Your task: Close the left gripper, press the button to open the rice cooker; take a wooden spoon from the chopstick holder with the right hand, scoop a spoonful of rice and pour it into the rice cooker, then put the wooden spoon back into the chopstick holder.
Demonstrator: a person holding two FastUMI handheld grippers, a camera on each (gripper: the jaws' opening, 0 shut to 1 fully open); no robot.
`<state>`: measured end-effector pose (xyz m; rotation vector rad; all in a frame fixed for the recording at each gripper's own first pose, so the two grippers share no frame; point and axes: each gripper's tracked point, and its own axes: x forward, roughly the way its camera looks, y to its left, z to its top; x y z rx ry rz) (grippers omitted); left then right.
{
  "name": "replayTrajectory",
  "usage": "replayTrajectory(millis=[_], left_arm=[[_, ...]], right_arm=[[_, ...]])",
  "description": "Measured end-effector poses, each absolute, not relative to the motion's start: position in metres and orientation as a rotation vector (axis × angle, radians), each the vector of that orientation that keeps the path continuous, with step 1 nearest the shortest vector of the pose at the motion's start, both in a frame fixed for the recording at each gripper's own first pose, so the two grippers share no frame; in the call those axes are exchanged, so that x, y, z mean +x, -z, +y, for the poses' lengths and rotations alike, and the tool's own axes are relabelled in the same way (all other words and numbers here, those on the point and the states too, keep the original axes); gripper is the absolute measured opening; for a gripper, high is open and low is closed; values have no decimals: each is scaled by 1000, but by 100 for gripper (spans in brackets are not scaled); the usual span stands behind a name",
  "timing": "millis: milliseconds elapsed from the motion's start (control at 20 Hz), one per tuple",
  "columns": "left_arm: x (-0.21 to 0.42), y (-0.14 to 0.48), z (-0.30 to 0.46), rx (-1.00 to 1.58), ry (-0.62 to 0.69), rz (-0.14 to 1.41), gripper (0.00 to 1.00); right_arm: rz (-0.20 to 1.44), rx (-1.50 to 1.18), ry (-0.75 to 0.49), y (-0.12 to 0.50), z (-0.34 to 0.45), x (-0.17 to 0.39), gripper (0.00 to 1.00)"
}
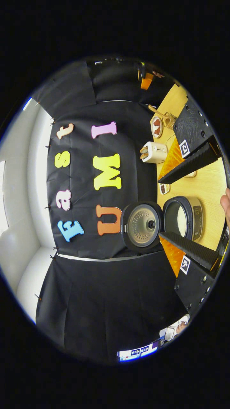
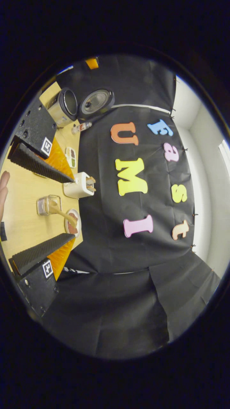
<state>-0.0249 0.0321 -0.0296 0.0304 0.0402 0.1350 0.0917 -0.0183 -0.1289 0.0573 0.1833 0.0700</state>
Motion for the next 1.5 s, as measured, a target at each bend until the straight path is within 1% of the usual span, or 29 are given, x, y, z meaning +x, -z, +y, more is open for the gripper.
replayTrajectory(millis=[100,150,200,250,450,500,550,600,650,750,800,850,900,950,1000,1050,1150,1200,1250,1300,1350,1450,1500], left_arm=[[-30,34,25,35,-117,33,95],[-35,33,26,42,-116,20,95],[-38,30,28,50,-123,0,96],[-42,30,29,55,-128,-11,96],[-50,26,31,83,-143,-34,95],[-50,24,31,87,-145,-41,95],[-51,23,29,90,-143,-49,95],[-51,21,29,87,-142,-53,95],[-50,21,29,81,-139,-56,95],[-45,22,29,59,-131,-48,95],[-40,26,26,52,-116,-36,95],[-35,30,26,43,-108,-20,95],[-29,34,24,29,-96,-5,95],[-25,37,22,20,-82,4,95],[-22,40,22,13,-71,12,96],[-19,42,22,11,-66,22,96],[-11,49,23,13,-64,38,95],[-9,51,24,20,-66,42,95],[-8,56,24,25,-71,48,95],[-6,59,25,27,-74,54,95],[-5,62,24,28,-75,57,95],[-4,68,23,30,-67,67,95],[-4,70,21,30,-56,75,96]], right_arm=[[196,63,-63,145,-20,113,100],[195,55,-62,151,-20,124,95],[203,35,-41,161,-25,136,95],[218,16,-21,172,-29,149,100],[293,82,-7,217,-29,197,100],[296,94,-15,225,-27,209,96],[303,96,-8,234,-29,221,100],[315,91,9,245,-34,232,100],[328,94,19,253,-36,242,95],[356,103,14,269,-34,259,94],[368,102,16,275,-34,267,98],[375,104,17,279,-35,274,92],[379,114,17,283,-36,281,89],[387,133,23,286,-36,287,78],[395,157,12,290,-34,294,86],[405,177,9,295,-32,299,83],[406,215,-20,299,-25,305,65],[410,229,-25,303,-24,307,60],[403,268,-33,303,-23,308,42],[400,301,-40,301,-17,306,39],[389,323,-53,297,-14,305,24],[364,330,-52,290,-13,307,18],[354,326,-62,285,-9,303,18]])
